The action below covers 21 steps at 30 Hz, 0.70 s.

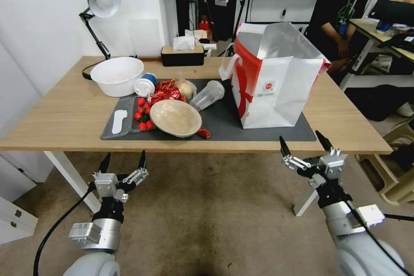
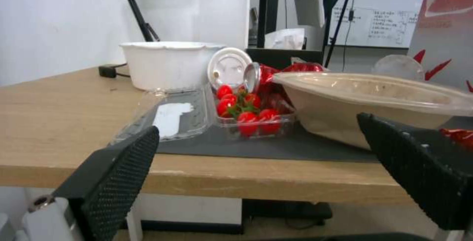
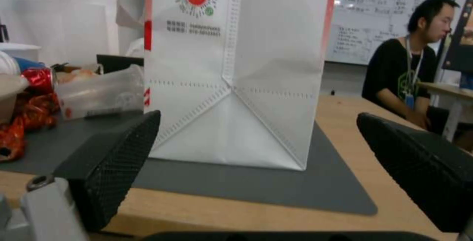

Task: Pick up the food delivery bag from the floor and place it on the table.

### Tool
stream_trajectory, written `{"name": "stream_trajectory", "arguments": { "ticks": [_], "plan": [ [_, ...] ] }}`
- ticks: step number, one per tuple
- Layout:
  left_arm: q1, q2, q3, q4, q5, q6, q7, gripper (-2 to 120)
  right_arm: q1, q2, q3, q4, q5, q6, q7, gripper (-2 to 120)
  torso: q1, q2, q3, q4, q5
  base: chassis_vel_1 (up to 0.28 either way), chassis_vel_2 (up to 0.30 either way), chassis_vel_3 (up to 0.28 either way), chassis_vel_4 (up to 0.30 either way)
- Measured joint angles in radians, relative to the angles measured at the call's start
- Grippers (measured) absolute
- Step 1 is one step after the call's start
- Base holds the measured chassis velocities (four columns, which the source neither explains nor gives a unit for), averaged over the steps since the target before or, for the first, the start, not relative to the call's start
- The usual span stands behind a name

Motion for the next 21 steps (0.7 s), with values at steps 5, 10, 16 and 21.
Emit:
{"name": "stream_trajectory", "arguments": {
  "ticks": [5,10,16,21],
  "plan": [
    [0.0,0.003,-0.001,0.001,-0.001,0.0,0.0,100,-0.008,0.019,-0.009,-0.016,-0.011,0.012,0.003,100,0.0,0.0,0.0,-0.0001,0.0,0.0,0.0,0.0,0.0],
    [0.0,0.004,-0.002,0.001,-0.004,-0.001,0.0,100,-0.005,0.035,-0.023,-0.029,-0.023,0.024,0.009,100,0.0,0.0,0.0,0.0001,0.0,0.0,0.0,0.0,0.0],
    [-0.001,0.004,-0.001,0.002,-0.006,-0.001,0.001,100,-0.003,0.04,-0.037,-0.034,-0.038,0.025,0.02,100,0.0,0.0,0.0,0.0,0.0,0.0,0.0,0.0,0.0],
    [-0.001,0.004,-0.001,0.003,-0.008,-0.003,0.001,100,-0.001,0.043,-0.037,-0.038,-0.043,0.025,0.021,100,0.0,0.0,0.0,0.0,0.0001,0.0,0.0,0.0,0.0]
  ]
}}
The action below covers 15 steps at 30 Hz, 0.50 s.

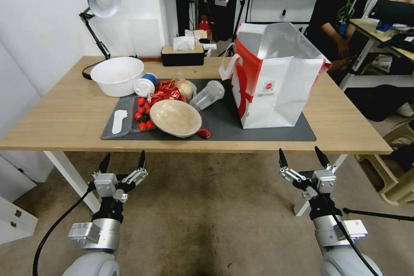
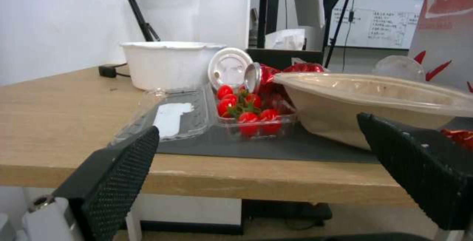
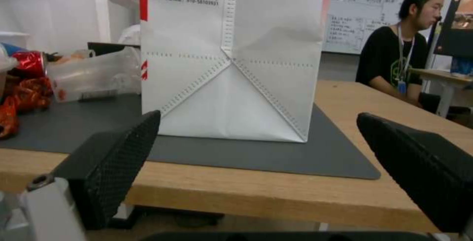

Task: Pick up the food delivery bag from the floor and place it on the table.

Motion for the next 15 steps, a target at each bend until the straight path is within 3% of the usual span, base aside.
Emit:
{"name": "stream_trajectory", "arguments": {
  "ticks": [15],
  "plan": [
    [-0.002,-0.001,0.0,0.003,0.0,-0.004,0.001,100,0.0,0.003,-0.005,-0.008,-0.011,0.0,0.006,100,0.0,0.0,0.0,0.0,0.0,0.0,0.0,0.0,0.0]
  ]
}}
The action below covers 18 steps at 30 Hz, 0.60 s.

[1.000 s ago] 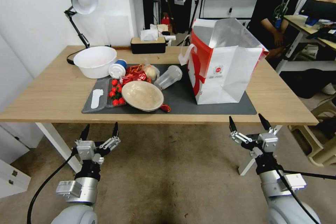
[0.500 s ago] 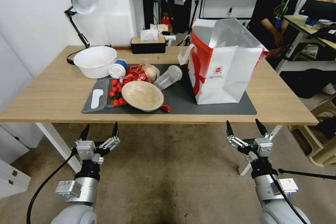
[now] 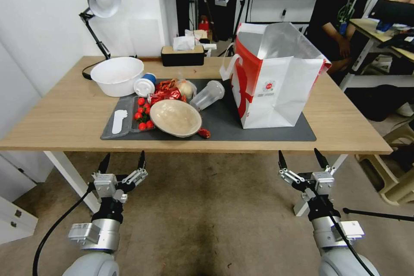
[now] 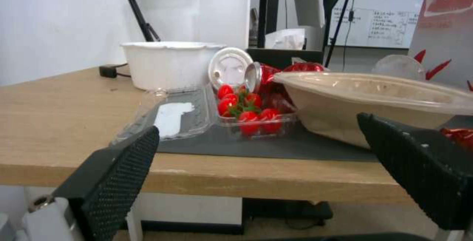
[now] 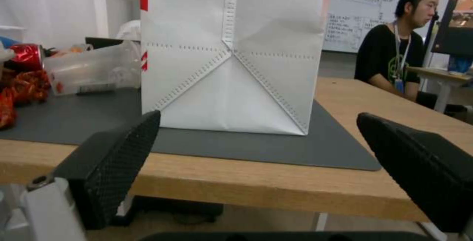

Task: Pick up the food delivery bag from the floor and place it on the table.

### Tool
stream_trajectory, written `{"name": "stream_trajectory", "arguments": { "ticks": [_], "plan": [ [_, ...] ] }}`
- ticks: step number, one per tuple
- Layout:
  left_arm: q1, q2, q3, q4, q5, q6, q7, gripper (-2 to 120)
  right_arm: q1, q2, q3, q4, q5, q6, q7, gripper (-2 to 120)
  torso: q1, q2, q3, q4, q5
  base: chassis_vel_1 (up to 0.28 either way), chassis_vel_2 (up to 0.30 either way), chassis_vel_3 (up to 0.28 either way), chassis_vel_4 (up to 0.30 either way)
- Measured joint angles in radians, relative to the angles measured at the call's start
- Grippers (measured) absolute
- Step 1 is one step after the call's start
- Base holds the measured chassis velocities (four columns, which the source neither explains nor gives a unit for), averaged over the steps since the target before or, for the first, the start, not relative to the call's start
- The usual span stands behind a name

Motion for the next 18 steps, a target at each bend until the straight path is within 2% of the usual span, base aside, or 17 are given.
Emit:
{"name": "stream_trajectory", "arguments": {
  "ticks": [18],
  "plan": [
    [0.004,0.002,-0.002,0.0,0.0,-0.001,0.0,100,0.003,0.008,-0.004,-0.011,-0.013,0.004,0.003,100,0.0,0.0,0.0,0.0,0.0,0.0,0.0,0.0,0.0]
  ]
}}
